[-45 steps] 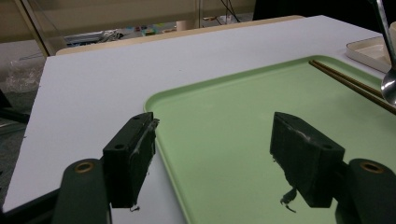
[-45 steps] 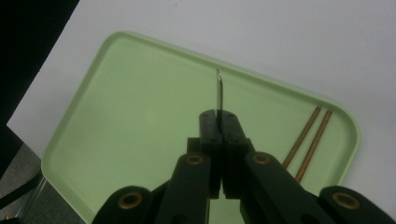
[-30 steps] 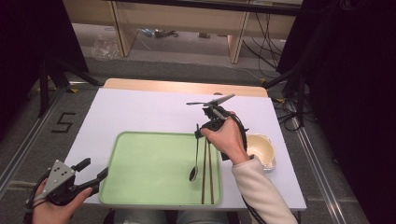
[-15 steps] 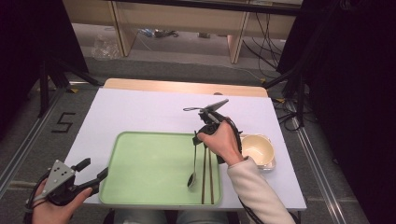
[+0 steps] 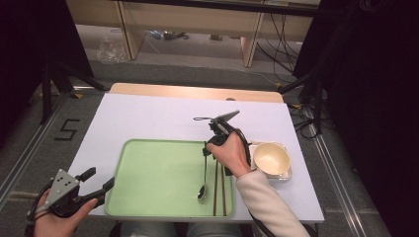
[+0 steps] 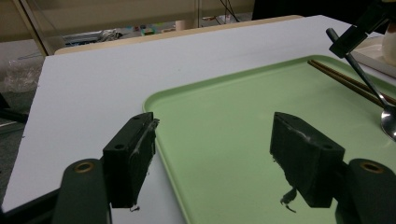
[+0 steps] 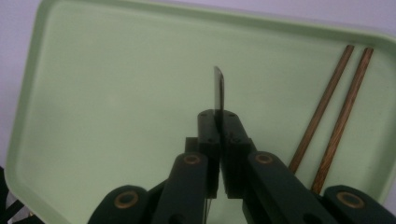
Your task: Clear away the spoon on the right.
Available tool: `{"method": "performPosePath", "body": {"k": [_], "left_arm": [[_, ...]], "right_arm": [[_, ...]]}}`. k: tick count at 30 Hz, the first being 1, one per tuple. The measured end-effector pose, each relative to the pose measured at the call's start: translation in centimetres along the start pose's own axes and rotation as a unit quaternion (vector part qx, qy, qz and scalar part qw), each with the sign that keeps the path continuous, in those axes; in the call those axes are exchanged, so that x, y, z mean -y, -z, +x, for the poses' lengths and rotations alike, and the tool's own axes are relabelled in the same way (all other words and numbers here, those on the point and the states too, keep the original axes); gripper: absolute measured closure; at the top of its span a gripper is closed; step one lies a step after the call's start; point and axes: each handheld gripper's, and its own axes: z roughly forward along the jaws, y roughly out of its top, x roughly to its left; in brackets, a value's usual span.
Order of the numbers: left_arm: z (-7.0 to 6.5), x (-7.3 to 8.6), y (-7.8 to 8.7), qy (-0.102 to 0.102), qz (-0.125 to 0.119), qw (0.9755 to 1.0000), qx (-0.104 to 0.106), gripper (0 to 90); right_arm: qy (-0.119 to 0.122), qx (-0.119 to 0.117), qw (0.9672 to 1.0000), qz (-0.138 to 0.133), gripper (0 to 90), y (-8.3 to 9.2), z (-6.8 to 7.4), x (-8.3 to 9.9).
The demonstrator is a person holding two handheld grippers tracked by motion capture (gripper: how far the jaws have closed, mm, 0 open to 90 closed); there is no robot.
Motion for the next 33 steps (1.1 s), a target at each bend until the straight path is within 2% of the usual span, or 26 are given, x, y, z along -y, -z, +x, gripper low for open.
{"method": "performPosePath", "body": {"k": [2, 3, 4, 5, 9, 12, 15, 16, 18, 20, 24, 25, 27, 29, 30, 32, 33], "left_arm": [[0.0, 0.0, 0.0, 0.000, -0.001, 1.0000, 0.000, 30.7], [0.0, 0.0, 0.0, -0.001, 0.000, 1.0000, 0.000, 30.7], [0.0, 0.0, 0.0, 0.000, 0.000, 1.0000, 0.000, 30.7], [0.0, 0.0, 0.0, 0.000, 0.000, 1.0000, 0.001, 30.7], [0.0, 0.0, 0.0, 0.000, 0.000, 1.0000, 0.000, 30.7], [0.0, 0.0, 0.0, 0.000, -0.002, 1.0000, 0.002, 30.7], [0.0, 0.0, 0.0, 0.000, -0.002, 1.0000, 0.002, 30.7], [0.0, 0.0, 0.0, 0.000, 0.000, 1.0000, 0.001, 30.7], [0.0, 0.0, 0.0, 0.000, 0.000, 1.0000, 0.001, 30.7], [0.0, 0.0, 0.0, 0.000, 0.001, 1.0000, 0.002, 30.7], [0.0, 0.0, 0.0, -0.001, 0.001, 1.0000, 0.002, 30.7], [0.0, 0.0, 0.0, -0.001, 0.001, 1.0000, 0.002, 30.7], [0.0, 0.0, 0.0, 0.000, 0.001, 1.0000, 0.002, 30.7], [0.0, 0.0, 0.0, -0.001, 0.001, 1.0000, 0.002, 30.7], [0.0, 0.0, 0.0, -0.001, 0.000, 1.0000, 0.002, 30.7], [0.0, 0.0, 0.0, -0.001, 0.001, 1.0000, 0.002, 30.7], [0.0, 0.0, 0.0, -0.001, 0.001, 1.0000, 0.002, 30.7]], "right_arm": [[-0.003, 0.007, 1.0000, -0.005, 88.6, -0.4, -0.1, 0.0], [-0.038, 0.002, 0.9992, 0.015, 88.1, -0.5, 0.1, 0.1], [-0.032, 0.005, 0.9994, 0.011, 87.3, -0.9, 0.0, 0.1], [-0.010, 0.008, 0.9999, -0.002, 86.6, -1.4, -0.4, 0.1], [-0.006, 0.020, 0.9998, 0.004, 84.1, -2.4, -0.5, 0.3], [-0.011, 0.024, 0.9996, 0.011, 83.7, -2.6, -0.4, 0.3], [-0.002, 0.030, 0.9995, 0.013, 82.5, -3.1, -0.5, 0.4], [-0.006, 0.031, 0.9994, 0.014, 82.0, -3.1, -0.4, 0.4], [0.006, 0.038, 0.9992, 0.014, 80.2, -3.4, -0.5, 0.5], [0.006, 0.046, 0.9989, 0.011, 77.5, -3.6, -0.3, 0.5], [0.022, 0.060, 0.9978, 0.020, 71.3, -3.8, -0.1, 0.6], [0.034, 0.059, 0.9973, 0.025, 68.7, -3.9, 0.0, 0.7], [0.031, 0.063, 0.9971, 0.027, 67.7, -4.0, 0.1, 0.7], [0.040, 0.063, 0.9968, 0.028, 67.0, -4.1, 0.1, 0.8], [0.029, 0.061, 0.9973, 0.030, 66.3, -4.1, 0.3, 0.7], [0.039, 0.065, 0.9969, 0.024, 65.0, -4.3, 0.2, 0.8], [0.040, 0.065, 0.9966, 0.029, 64.5, -4.3, 0.2, 0.8]]}}
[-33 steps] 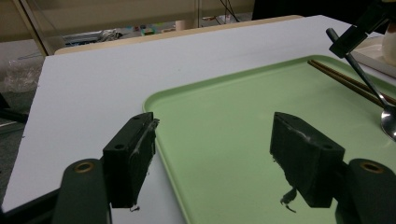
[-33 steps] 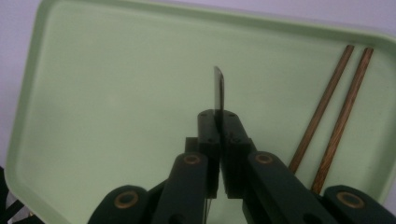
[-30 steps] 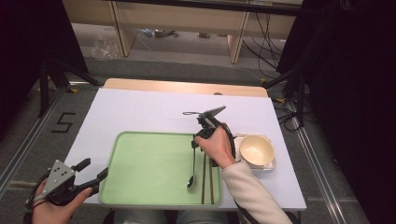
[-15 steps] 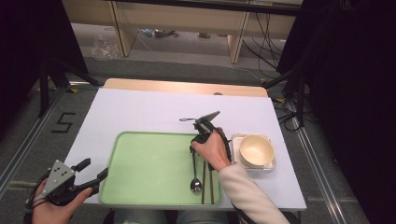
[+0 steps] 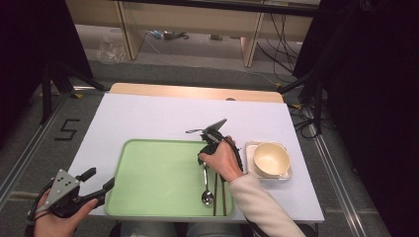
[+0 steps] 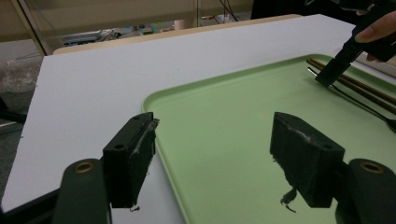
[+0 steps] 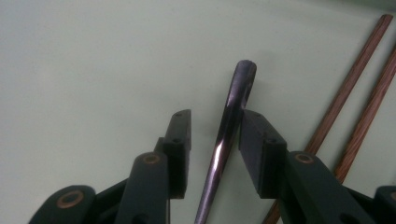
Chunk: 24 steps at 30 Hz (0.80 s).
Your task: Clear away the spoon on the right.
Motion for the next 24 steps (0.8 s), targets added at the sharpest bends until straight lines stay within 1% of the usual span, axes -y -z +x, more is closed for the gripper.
{"method": "performPosePath", "body": {"k": [1, 2, 3, 4, 6, 7, 8, 9, 10, 11, 12, 13, 14, 15, 16, 17, 18, 19, 20, 21, 22, 24], "left_arm": [[0.00, 0.00, -0.01, 0.000, 0.000, 1.0000, 0.000, 30.7], [0.00, 0.00, -0.01, 0.000, 0.000, 1.0000, 0.000, 30.7], [0.00, 0.00, -0.01, 0.000, 0.000, 1.0000, 0.000, 30.7], [0.00, 0.00, -0.01, 0.000, 0.000, 1.0000, 0.000, 30.7], [0.00, 0.00, -0.01, 0.000, 0.000, 1.0000, 0.000, 30.7], [0.00, 0.01, 0.00, 0.000, 0.000, 1.0000, 0.000, 30.7], [0.00, 0.01, -0.01, 0.000, 0.000, 1.0000, 0.000, 30.7], [0.00, 0.01, -0.01, 0.000, 0.001, 1.0000, 0.000, 30.7], [0.01, 0.01, -0.01, -0.001, 0.001, 1.0000, 0.000, 30.8], [0.01, 0.02, -0.01, 0.000, 0.001, 1.0000, 0.000, 30.7], [0.01, 0.02, -0.01, 0.000, 0.001, 1.0000, 0.000, 30.7], [0.00, 0.02, -0.02, -0.001, 0.001, 1.0000, 0.000, 30.7], [0.02, 0.01, -0.02, -0.002, 0.001, 1.0000, 0.001, 30.8], [0.00, 0.02, -0.01, 0.000, 0.001, 1.0000, 0.000, 30.8], [0.02, 0.03, -0.06, 0.000, 0.000, 1.0000, 0.003, 30.7], [0.01, 0.02, -0.02, -0.001, 0.002, 1.0000, 0.000, 30.7], [0.01, 0.02, -0.04, -0.002, 0.002, 1.0000, 0.001, 30.7], [0.00, 0.02, -0.03, -0.002, 0.002, 1.0000, 0.001, 30.7], [0.00, 0.02, -0.03, -0.001, 0.001, 1.0000, 0.001, 30.7], [0.00, 0.02, -0.04, -0.001, 0.001, 1.0000, 0.001, 30.7], [0.02, 0.02, -0.06, -0.002, 0.002, 1.0000, 0.000, 30.7], [0.02, 0.02, -0.06, -0.002, 0.002, 1.0000, 0.001, 30.7]], "right_arm": [[0.000, -0.002, 0.9999, 0.013, 63.6, 0.11, -0.01, -0.06], [-0.013, 0.004, 0.9999, 0.009, 62.9, -0.01, 0.18, 0.02], [-0.006, 0.002, 0.9999, 0.014, 62.3, -0.01, 0.13, 0.01], [0.007, 0.003, 0.9999, 0.012, 61.7, -0.09, -0.03, -0.03], [0.001, 0.005, 0.9999, 0.014, 60.4, -0.16, 0.09, -0.02], [-0.002, 0.002, 1.0000, 0.005, 59.7, -0.27, 0.18, 0.00], [-0.001, 0.001, 0.9999, 0.013, 59.3, -0.21, 0.15, -0.08], [-0.002, 0.002, 0.9999, 0.013, 59.0, -0.23, 0.17, -0.07], [0.010, 0.005, 0.9997, 0.021, 58.7, -0.15, 0.02, -0.05], [-0.014, 0.005, 0.9995, 0.028, 58.0, -0.09, 0.40, 0.01], [-0.012, 0.005, 0.9996, 0.024, 55.8, -0.19, 0.38, 0.00], [-0.012, 0.005, 0.9996, 0.024, 55.8, -0.19, 0.38, 0.00], [0.002, 0.005, 0.9997, 0.022, 55.3, -0.26, 0.20, -0.07], [0.006, 0.006, 0.9997, 0.021, 54.8, -0.27, 0.19, -0.08], [0.012, 0.013, 0.9996, 0.023, 54.2, -0.27, 0.21, -0.06], [0.008, 0.012, 0.9993, 0.036, 53.2, -0.13, 0.33, -0.16], [0.006, 0.014, 0.9996, 0.025, 51.7, -0.29, 0.38, -0.12], [0.021, 0.020, 0.9994, 0.019, 50.4, -0.44, 0.18, -0.10], [0.026, 0.022, 0.9992, 0.021, 50.2, -0.43, 0.16, -0.12], [0.032, 0.024, 0.9988, 0.030, 49.6, -0.25, 0.08, -0.21], [0.027, 0.022, 0.9988, 0.035, 48.8, -0.25, 0.12, -0.23], [0.031, 0.019, 0.9989, 0.031, 48.7, -0.27, 0.13, -0.23]]}}
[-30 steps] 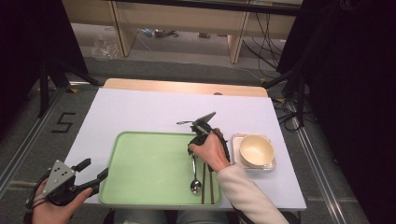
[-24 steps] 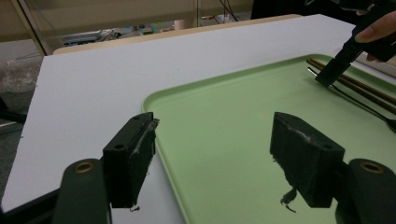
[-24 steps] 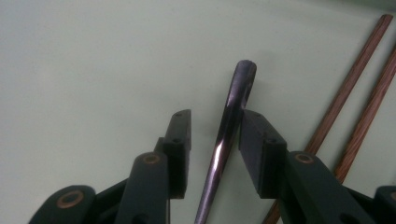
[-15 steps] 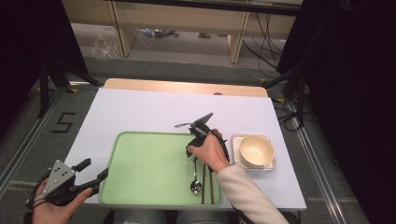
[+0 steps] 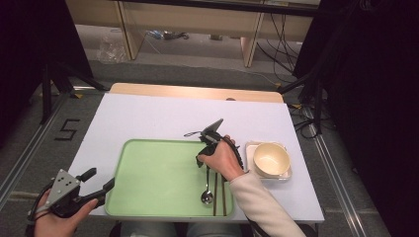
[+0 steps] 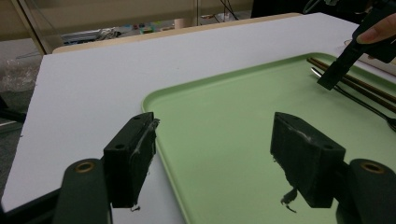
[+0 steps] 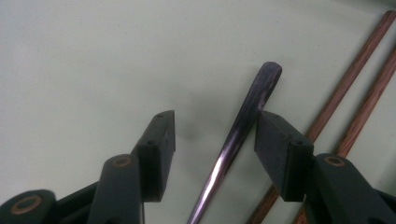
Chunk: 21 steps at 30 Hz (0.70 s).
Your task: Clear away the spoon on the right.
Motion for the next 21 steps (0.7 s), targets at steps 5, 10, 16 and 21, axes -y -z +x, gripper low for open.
{"method": "performPosePath", "body": {"k": [5, 10, 16, 21], "left_arm": [[0.00, 0.00, 0.01, 0.000, 0.000, 1.0000, 0.000, 30.7], [-0.01, 0.02, -0.02, 0.001, 0.000, 1.0000, 0.000, 30.6], [-0.03, 0.01, -0.03, 0.002, 0.001, 1.0000, 0.000, 30.6], [-0.02, 0.02, -0.02, 0.003, 0.001, 1.0000, 0.000, 30.5]], "right_arm": [[0.005, 0.001, 0.9999, -0.009, 47.4, 0.06, -0.02, -0.02], [-0.015, 0.001, 0.9999, 0.004, 44.7, 0.36, 0.42, -0.03], [0.016, 0.007, 0.9997, 0.015, 39.8, 0.43, 0.46, -0.04], [0.043, 0.021, 0.9988, -0.008, 35.6, 0.18, 0.24, -0.03]]}}
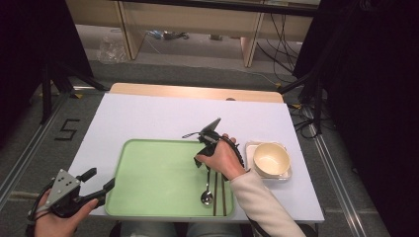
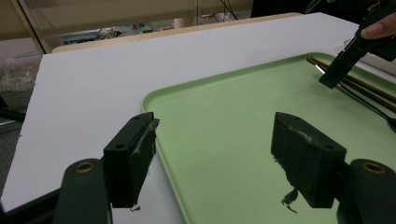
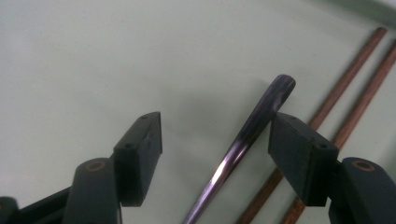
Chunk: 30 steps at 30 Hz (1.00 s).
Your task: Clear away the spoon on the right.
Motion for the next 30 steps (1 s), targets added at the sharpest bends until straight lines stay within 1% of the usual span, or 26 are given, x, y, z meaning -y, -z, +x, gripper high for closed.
{"method": "performPosePath", "body": {"k": [1, 2, 3, 4, 5, 7, 8, 9, 10, 12, 13, 15, 16, 17, 18, 19, 20, 21, 22, 23, 25, 26, 27, 30], "left_arm": [[0.00, 0.00, 0.00, 0.000, 0.000, 1.0000, 0.000, 30.5], [0.00, 0.00, 0.00, 0.000, 0.000, 1.0000, 0.000, 30.5], [0.01, 0.00, 0.01, 0.000, 0.000, 1.0000, 0.000, 30.4], [0.00, -0.01, 0.01, 0.000, 0.000, 1.0000, 0.000, 30.4], [0.00, -0.01, 0.01, 0.000, 0.000, 1.0000, 0.000, 30.4], [0.00, 0.00, 0.01, 0.000, 0.001, 1.0000, 0.000, 30.4], [0.00, 0.00, 0.00, 0.000, 0.001, 1.0000, 0.000, 30.4], [0.00, 0.00, 0.00, 0.000, 0.001, 1.0000, 0.000, 30.4], [-0.01, 0.00, -0.01, 0.000, 0.001, 1.0000, 0.000, 30.4], [-0.01, 0.01, -0.01, 0.000, 0.001, 1.0000, 0.000, 30.4], [0.00, 0.00, 0.01, 0.000, 0.001, 1.0000, 0.000, 30.3], [0.01, 0.00, 0.01, 0.000, 0.001, 1.0000, 0.000, 30.4], [0.00, 0.01, 0.01, 0.001, 0.001, 1.0000, 0.000, 30.3], [0.00, 0.01, 0.00, 0.001, 0.001, 1.0000, 0.000, 30.3], [0.00, 0.00, 0.00, 0.001, 0.001, 1.0000, 0.000, 30.3], [0.00, 0.00, 0.00, 0.001, 0.001, 1.0000, 0.000, 30.4], [0.00, 0.00, 0.00, 0.000, 0.001, 1.0000, 0.000, 30.3], [0.00, 0.00, 0.01, 0.001, 0.001, 1.0000, 0.000, 30.3], [0.00, 0.00, 0.01, 0.001, 0.001, 1.0000, 0.000, 30.3], [0.00, 0.00, 0.01, 0.001, 0.001, 1.0000, 0.000, 30.3], [-0.01, 0.01, 0.00, 0.001, 0.001, 1.0000, 0.000, 30.3], [-0.01, 0.00, 0.00, 0.001, 0.001, 1.0000, 0.000, 30.3], [0.00, 0.00, 0.00, 0.001, 0.001, 1.0000, 0.000, 30.4], [0.00, 0.01, 0.01, 0.001, 0.001, 1.0000, 0.000, 30.4]], "right_arm": [[-0.002, 0.004, 1.0000, -0.004, 35.3, -0.03, -0.03, 0.03], [0.010, 0.009, 0.9999, -0.004, 34.3, 0.05, -0.22, -0.01], [-0.007, 0.009, 0.9999, 0.001, 33.8, 0.06, -0.04, 0.06], [-0.009, 0.012, 0.9999, 0.003, 32.3, 0.07, -0.03, 0.08], [-0.003, 0.016, 0.9999, 0.002, 29.7, 0.04, -0.07, 0.09], [-0.006, 0.019, 0.9998, 0.005, 29.6, 0.03, -0.07, 0.10], [-0.003, 0.019, 0.9998, 0.009, 29.0, 0.03, -0.10, 0.11], [0.002, 0.016, 0.9997, 0.021, 27.3, 0.14, -0.14, 0.07], [-0.019, 0.011, 0.9993, 0.031, 26.9, 0.24, 0.14, 0.05], [-0.006, 0.014, 0.9995, 0.027, 24.9, 0.12, 0.05, 0.10], [-0.012, 0.018, 0.9994, 0.027, 24.9, 0.12, 0.17, 0.13], [-0.013, 0.018, 0.9994, 0.027, 23.6, 0.18, 0.24, 0.14], [-0.018, 0.030, 0.9990, 0.030, 23.0, 0.27, 0.37, 0.11], [-0.008, 0.032, 0.9990, 0.031, 21.2, 0.39, 0.44, 0.12], [-0.006, 0.036, 0.9988, 0.031, 21.3, 0.46, 0.53, 0.10], [-0.009, 0.031, 0.9990, 0.031, 21.0, 0.47, 0.59, 0.12], [-0.003, 0.029, 0.9992, 0.026, 20.8, 0.45, 0.54, 0.10], [-0.004, 0.036, 0.9989, 0.030, 19.5, 0.42, 0.63, 0.12], [-0.004, 0.036, 0.9989, 0.030, 19.5, 0.42, 0.63, 0.12], [0.002, 0.032, 0.9988, 0.036, 19.4, 0.43, 0.59, 0.13], [0.005, 0.033, 0.9987, 0.038, 19.4, 0.39, 0.58, 0.17], [0.000, 0.034, 0.9988, 0.036, 19.6, 0.41, 0.67, 0.16], [0.005, 0.032, 0.9989, 0.033, 19.9, 0.53, 0.64, 0.10], [0.007, 0.035, 0.9990, 0.025, 20.7, 0.57, 0.63, 0.15]]}}
